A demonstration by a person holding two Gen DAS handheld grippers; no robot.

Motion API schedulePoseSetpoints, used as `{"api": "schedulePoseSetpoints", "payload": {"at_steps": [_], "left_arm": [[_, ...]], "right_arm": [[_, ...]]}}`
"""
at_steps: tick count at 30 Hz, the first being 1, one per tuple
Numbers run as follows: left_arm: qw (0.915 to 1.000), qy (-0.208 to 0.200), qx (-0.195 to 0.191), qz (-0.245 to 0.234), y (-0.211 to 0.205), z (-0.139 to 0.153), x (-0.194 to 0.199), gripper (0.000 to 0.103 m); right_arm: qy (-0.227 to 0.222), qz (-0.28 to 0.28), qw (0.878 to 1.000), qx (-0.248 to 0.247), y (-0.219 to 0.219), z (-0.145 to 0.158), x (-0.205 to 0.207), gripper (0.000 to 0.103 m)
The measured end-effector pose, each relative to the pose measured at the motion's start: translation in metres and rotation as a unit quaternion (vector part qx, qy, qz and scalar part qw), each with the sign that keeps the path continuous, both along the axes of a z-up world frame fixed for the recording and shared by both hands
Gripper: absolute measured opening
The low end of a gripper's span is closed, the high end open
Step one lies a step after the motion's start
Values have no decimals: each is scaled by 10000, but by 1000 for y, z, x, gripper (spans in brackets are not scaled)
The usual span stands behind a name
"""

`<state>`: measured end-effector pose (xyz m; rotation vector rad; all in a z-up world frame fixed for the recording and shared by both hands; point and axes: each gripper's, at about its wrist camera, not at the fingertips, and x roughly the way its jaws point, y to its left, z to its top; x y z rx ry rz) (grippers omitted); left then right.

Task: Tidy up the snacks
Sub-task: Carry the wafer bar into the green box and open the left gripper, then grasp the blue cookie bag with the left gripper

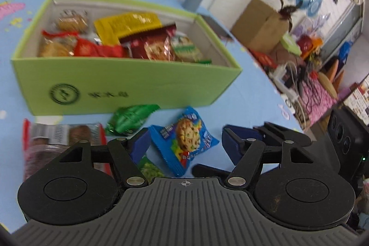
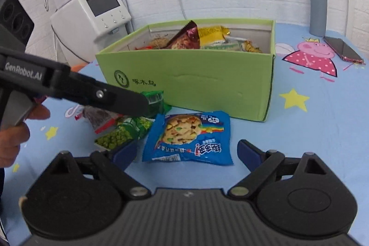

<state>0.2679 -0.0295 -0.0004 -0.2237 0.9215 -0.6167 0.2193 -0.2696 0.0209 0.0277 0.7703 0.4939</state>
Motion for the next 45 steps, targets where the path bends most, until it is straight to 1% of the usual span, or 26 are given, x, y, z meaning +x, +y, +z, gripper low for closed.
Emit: {"api": "schedulePoseSetpoints", "payload": {"at_steps": [2,4,5,6,7,8,9,12,14,18,22,24,26,28,30,33,35,36,37,40,41,42,43,44,45], "left_arm": [[9999,140,11,-39,-8,-8,8,51],[9995,312,7,-82,-14,-17,17,45],[9990,428,-7,-102,-17,-22,21,39],[9990,440,-2,-97,-18,-25,21,35],[9992,387,64,-100,-20,-26,19,34],[9994,312,139,-107,-22,-25,16,29],[9993,293,180,-122,-23,-25,13,27],[9991,309,187,-206,-26,-24,-5,27],[9991,258,244,-235,-28,-25,-23,27],[9992,200,241,-264,-26,-27,-67,30],[9995,133,216,-187,-18,-31,-117,33],[9997,114,164,-119,-14,-32,-137,34],[9998,107,122,-102,-9,-32,-153,35],[9998,96,155,6,-4,-31,-160,37],[9997,42,151,171,4,-28,-161,45],[9991,33,164,383,14,-26,-155,49],[9991,129,131,389,17,-31,-146,52],[9990,214,107,370,16,-35,-142,52],[9992,168,55,358,16,-36,-140,54],[9996,85,104,251,8,-36,-139,52],[9997,24,129,199,5,-37,-140,47],[9997,-35,177,150,2,-37,-141,39],[9995,-134,269,98,-2,-37,-144,39],[9996,-151,252,33,-5,-38,-145,32],[9999,-51,146,-43,-5,-39,-144,25]], "right_arm": [[16,75,9999,-104,6,-4,9,93],[86,178,9997,-107,11,-9,17,93],[147,234,9996,-89,14,-12,20,93],[111,277,9995,-99,16,-14,20,94],[108,319,9993,-147,19,-14,18,94],[107,367,9991,-173,20,-13,15,94],[132,415,9990,-131,21,-12,12,94],[189,423,9989,12,18,-10,-6,94],[172,406,9990,91,16,-8,-25,94],[162,314,9990,290,12,-4,-69,94],[98,230,9984,510,11,1,-116,94],[64,233,9983,538,12,3,-137,94],[12,253,9987,453,16,4,-148,94],[-51,188,9994,280,17,4,-154,93],[-110,-2,9998,170,13,5,-158,93],[-137,-260,9992,253,2,6,-159,93],[-162,-265,9992,241,1,5,-160,93],[-169,-255,9993,227,2,5,-160,93],[-146,-237,9994,218,4,3,-157,93],[-75,-161,9998,70,12,-6,-152,93],[-177,-126,9998,11,15,-9,-151,94],[-264,-57,9996,-19,19,-11,-151,94],[-274,6,9996,-52,22,-11,-150,95],[-268,34,9996,-56,25,-11,-148,93],[-266,68,9996,-24,26,-11,-147,92]]}}
